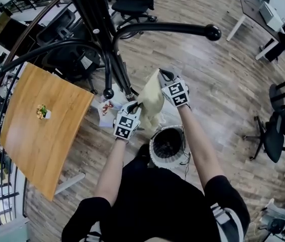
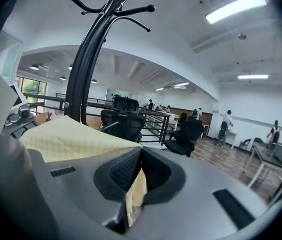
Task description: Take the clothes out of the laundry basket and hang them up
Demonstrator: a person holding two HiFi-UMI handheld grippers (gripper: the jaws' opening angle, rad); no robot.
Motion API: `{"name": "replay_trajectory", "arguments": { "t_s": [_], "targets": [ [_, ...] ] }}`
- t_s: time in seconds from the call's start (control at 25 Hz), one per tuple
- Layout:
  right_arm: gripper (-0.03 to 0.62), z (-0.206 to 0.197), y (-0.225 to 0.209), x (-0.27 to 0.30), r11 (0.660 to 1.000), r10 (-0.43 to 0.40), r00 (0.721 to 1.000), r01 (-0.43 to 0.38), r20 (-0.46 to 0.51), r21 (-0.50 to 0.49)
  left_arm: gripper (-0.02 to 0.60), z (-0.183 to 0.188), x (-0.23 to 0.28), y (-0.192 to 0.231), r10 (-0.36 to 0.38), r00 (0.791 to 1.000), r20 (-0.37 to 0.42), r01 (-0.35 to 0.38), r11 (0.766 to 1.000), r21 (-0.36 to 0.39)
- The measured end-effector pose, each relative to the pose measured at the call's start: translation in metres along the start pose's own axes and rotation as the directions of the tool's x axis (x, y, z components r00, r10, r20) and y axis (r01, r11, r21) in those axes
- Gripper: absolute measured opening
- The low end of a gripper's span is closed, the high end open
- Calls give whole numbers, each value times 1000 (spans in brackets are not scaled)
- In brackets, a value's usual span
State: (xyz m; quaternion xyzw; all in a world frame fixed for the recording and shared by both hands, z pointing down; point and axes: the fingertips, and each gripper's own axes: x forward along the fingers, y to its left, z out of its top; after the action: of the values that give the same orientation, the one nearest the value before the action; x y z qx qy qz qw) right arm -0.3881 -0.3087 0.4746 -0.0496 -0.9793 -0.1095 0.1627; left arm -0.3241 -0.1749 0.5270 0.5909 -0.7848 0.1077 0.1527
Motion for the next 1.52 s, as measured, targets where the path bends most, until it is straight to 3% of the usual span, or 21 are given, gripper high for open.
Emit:
{"name": "replay_trajectory", "arguments": {
  "t_s": [0.16, 0.4, 0.52, 0.68, 0.8, 0.92, 1.12, 1.4, 1.52],
  "targets": [
    [6, 18, -9, -9, 999, -30, 998, 31, 48, -12, 21, 28, -31, 25, 91, 992, 89, -92, 996, 7],
    [6, 62, -29, -25, 995, -74, 988, 82, 137, -50, 21, 85, -56, 43, 193, 963, 189, -224, 962, 157],
    [6, 85, -31, -30, 994, -79, 980, 90, 184, -56, 21, 110, -69, 42, 203, 949, 241, -252, 948, 193],
    [6, 109, -49, -44, 991, -134, 951, 127, 279, 41, 21, 132, -93, 54, 230, 919, 322, -288, 946, 147],
    [6, 122, -56, -49, 988, -155, 938, 149, 311, 44, 21, 139, -106, 67, 277, 894, 352, -340, 931, 131],
    [6, 117, -55, -36, 989, -142, 951, 144, 274, 10, 21, 134, -101, 76, 318, 889, 329, -376, 917, 133],
    [8, 58, -34, -1, 995, -90, 989, 94, 121, -27, 21, 100, -80, 76, 337, 916, 219, -374, 915, 155],
    [9, -34, 2, 15, 1000, 1, 999, 0, -47, 30, 23, 70, -57, 63, 348, 934, 75, -350, 859, 374],
    [9, -60, 19, 13, 998, 45, 995, -41, -90, 48, 25, 57, -45, 51, 311, 950, 16, -289, 861, 417]
  ]
}}
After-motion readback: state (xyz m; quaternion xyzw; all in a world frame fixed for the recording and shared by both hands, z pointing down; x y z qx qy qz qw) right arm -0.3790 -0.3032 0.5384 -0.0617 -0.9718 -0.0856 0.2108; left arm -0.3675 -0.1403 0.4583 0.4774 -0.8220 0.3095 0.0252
